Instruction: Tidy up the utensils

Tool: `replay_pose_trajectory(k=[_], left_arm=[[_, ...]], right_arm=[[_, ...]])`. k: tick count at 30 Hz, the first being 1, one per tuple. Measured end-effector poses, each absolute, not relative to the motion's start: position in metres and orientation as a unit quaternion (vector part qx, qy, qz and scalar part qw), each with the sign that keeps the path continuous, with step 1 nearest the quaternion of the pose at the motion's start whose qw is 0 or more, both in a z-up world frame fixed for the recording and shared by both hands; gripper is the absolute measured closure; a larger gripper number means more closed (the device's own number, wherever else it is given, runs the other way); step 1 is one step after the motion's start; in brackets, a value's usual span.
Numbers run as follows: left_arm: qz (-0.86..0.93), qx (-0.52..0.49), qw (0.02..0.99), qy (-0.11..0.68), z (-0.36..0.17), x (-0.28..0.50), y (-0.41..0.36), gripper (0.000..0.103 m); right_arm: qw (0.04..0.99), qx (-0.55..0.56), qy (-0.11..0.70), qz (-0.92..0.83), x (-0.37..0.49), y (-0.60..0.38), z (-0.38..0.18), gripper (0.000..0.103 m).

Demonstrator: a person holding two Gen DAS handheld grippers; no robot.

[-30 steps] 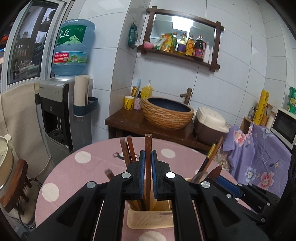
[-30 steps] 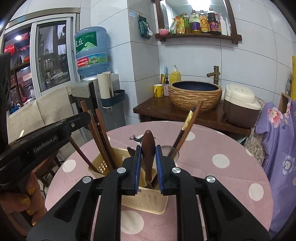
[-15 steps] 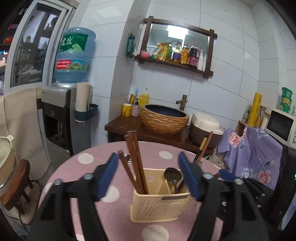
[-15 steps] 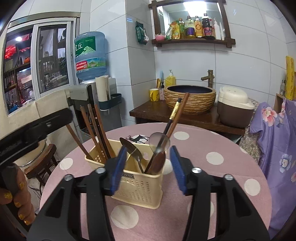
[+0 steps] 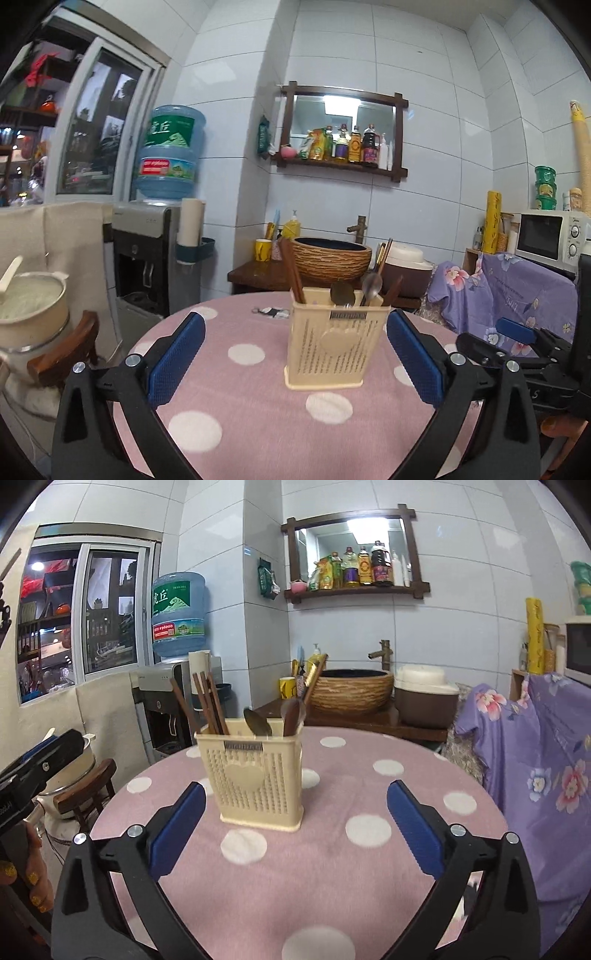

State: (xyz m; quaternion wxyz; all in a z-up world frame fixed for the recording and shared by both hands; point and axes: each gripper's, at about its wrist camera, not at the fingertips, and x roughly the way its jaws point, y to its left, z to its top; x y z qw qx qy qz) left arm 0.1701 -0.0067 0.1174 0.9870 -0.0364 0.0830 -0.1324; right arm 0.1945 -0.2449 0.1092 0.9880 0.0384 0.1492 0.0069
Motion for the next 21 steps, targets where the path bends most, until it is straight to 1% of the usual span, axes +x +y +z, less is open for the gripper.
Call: replay_pose_trajectory(k=[5, 9, 12, 18, 21], left_arm=[[-0.099, -0.057, 0.988, 0.107, 0.084, 0.136, 0.009, 0.006], [-0.083, -0.068, 0.987, 0.118, 0.056, 0.102, 0.021, 0.006], [-0.077, -0.069, 0.985, 0.137, 0.035, 0.08, 0.024, 0.006], [-0.082, -0.091, 0.981, 0.15, 0.01, 0.044, 0.026, 0.005], [-0.082, -0.078, 0.982, 0.154, 0.004, 0.036, 0.02, 0.005]], right_arm=[[0.987, 0.047, 0.154, -0.018, 0.147, -0.246, 0.072, 0.006], [0.987, 0.03, 0.152, -0.033, 0.111, -0.242, 0.043, 0.006], [0.985, 0.019, 0.167, -0.03, 0.088, -0.238, 0.022, 0.006], [0.984, 0.03, 0.172, -0.019, 0.041, -0.227, -0.003, 0.006], [0.985, 0.044, 0.167, -0.011, 0.026, -0.223, -0.006, 0.006]])
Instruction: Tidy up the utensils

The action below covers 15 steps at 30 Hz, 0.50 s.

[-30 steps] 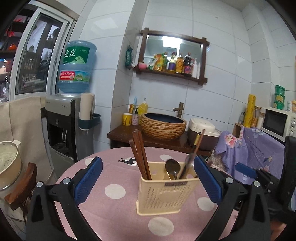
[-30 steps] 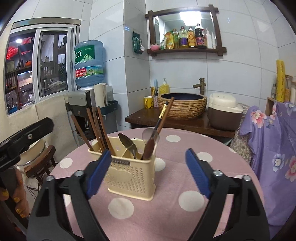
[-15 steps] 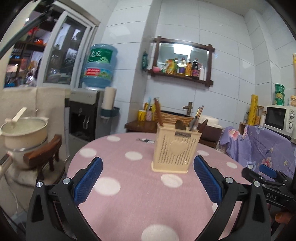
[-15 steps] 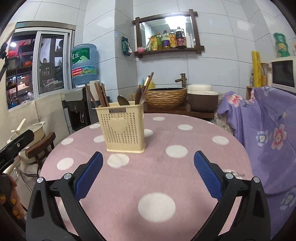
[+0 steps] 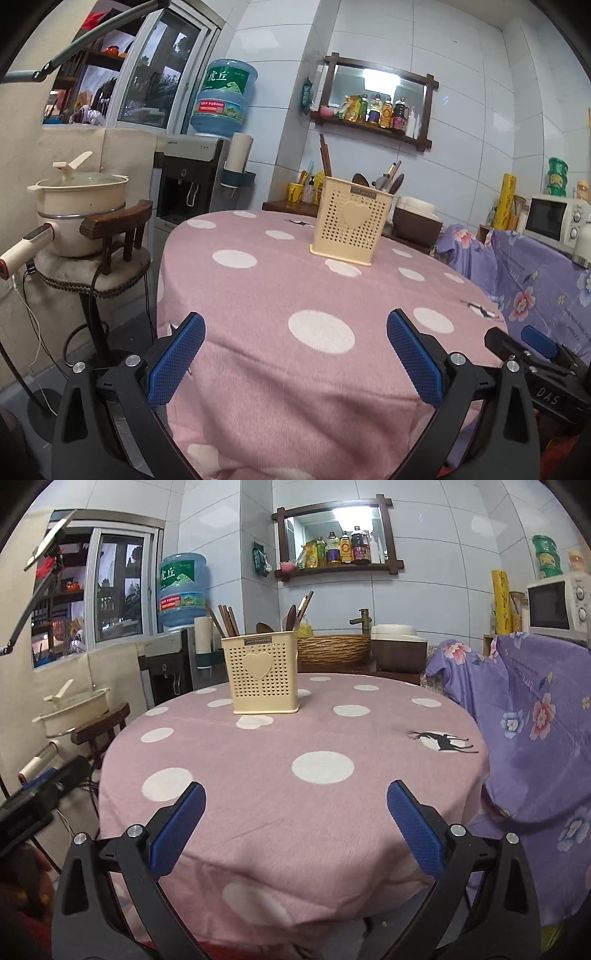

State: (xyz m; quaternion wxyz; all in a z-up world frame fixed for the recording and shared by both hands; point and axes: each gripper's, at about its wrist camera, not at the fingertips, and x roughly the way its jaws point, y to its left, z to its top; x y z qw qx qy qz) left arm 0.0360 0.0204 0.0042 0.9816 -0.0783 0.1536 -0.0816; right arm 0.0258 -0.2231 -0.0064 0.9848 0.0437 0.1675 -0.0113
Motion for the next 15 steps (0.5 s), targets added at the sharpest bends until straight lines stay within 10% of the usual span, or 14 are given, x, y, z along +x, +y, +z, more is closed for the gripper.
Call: replay_pose_trajectory(k=[15], left_arm=[[-0.06, -0.073, 0.986, 0.137, 0.0, 0.021, 0.02, 0.005]], right_arm=[[0.985, 0.038, 0.171, 0.0, 0.011, -0.219, -0.008, 0.006]])
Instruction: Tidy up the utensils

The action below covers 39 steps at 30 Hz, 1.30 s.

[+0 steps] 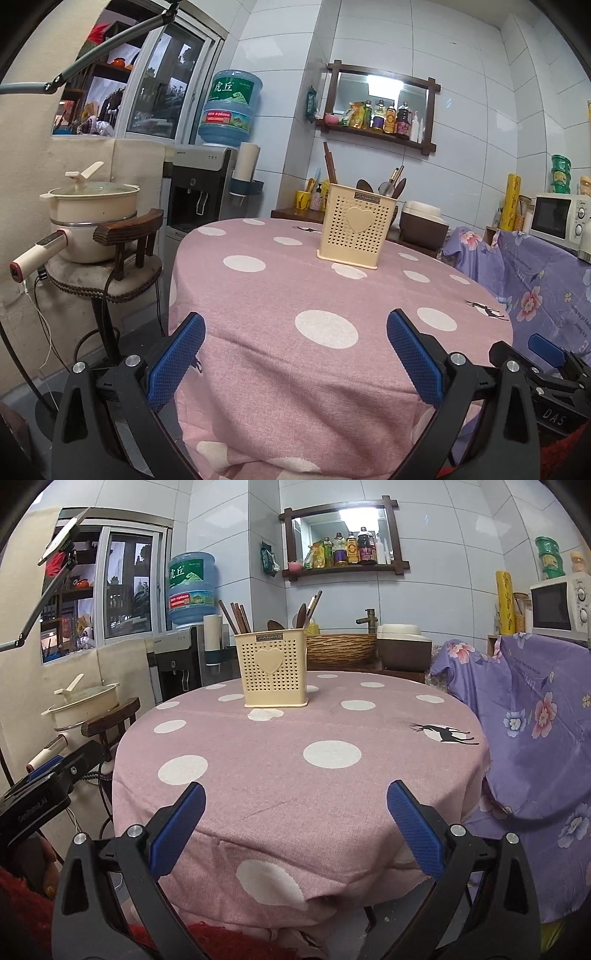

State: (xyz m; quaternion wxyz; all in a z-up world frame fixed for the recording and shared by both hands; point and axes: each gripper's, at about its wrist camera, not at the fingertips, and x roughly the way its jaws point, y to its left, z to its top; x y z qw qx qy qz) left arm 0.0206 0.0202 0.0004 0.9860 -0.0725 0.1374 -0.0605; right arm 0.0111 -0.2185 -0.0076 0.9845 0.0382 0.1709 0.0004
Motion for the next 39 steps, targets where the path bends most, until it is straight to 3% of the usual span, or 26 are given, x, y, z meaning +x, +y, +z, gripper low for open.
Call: replay_pose_trajectory(k=[39], left_arm=[[-0.066, -0.071, 0.984, 0.149, -0.006, 0.0187, 0.0174, 0.005]], right_arm=[[0.985, 0.035, 0.169, -0.001, 0.0075, -0.2186, -0.01, 0.006]])
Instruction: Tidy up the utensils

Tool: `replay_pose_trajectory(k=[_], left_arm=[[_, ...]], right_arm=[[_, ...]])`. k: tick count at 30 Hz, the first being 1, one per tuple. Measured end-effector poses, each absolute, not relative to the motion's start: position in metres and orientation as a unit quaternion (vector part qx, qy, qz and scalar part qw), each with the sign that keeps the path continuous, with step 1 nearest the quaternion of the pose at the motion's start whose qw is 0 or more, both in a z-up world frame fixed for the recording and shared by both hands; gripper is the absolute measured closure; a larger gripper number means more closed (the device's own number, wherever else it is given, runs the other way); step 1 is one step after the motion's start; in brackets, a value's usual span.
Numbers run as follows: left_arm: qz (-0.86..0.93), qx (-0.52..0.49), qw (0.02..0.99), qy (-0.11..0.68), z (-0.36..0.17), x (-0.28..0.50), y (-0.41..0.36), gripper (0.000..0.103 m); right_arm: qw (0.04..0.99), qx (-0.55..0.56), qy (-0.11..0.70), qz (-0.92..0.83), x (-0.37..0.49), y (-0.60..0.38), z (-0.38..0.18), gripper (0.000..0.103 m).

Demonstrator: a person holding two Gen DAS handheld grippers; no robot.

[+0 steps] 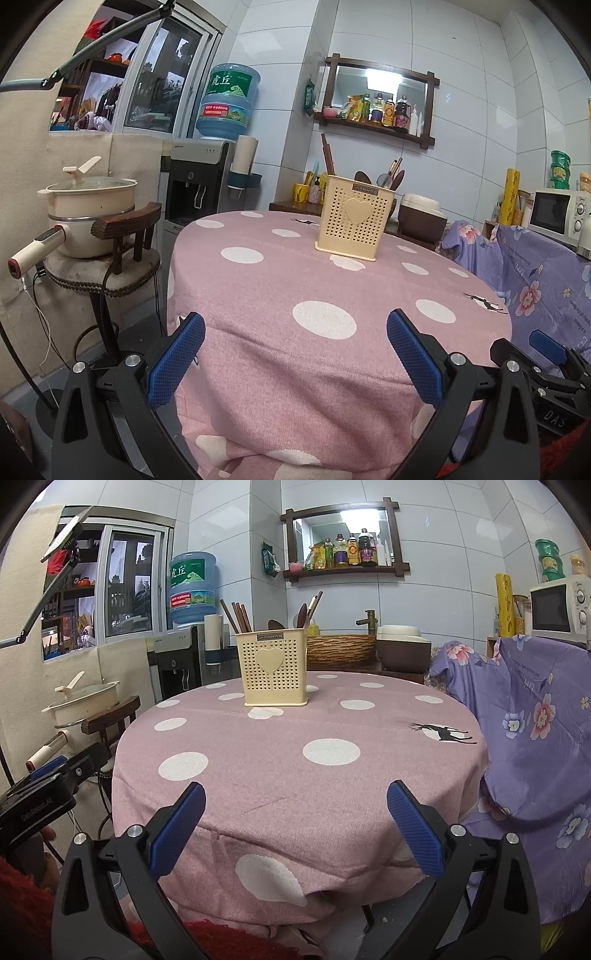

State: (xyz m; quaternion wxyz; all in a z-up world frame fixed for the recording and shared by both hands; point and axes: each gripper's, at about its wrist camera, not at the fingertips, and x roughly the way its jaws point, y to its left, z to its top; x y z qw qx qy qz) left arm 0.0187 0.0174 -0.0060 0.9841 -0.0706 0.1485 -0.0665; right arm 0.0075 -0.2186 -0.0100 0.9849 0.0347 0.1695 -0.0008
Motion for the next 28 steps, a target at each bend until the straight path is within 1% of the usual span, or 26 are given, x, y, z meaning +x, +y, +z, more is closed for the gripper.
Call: replay_pose_trajectory(k=[28], left_arm=[[-0.059, -0.072, 0.983, 0.157, -0.0076, 0.0182, 0.0194, 0.005]], right_arm=[[0.984, 0.034, 0.173, -0.001, 0.0091, -0.2197, -0.014, 0.006]])
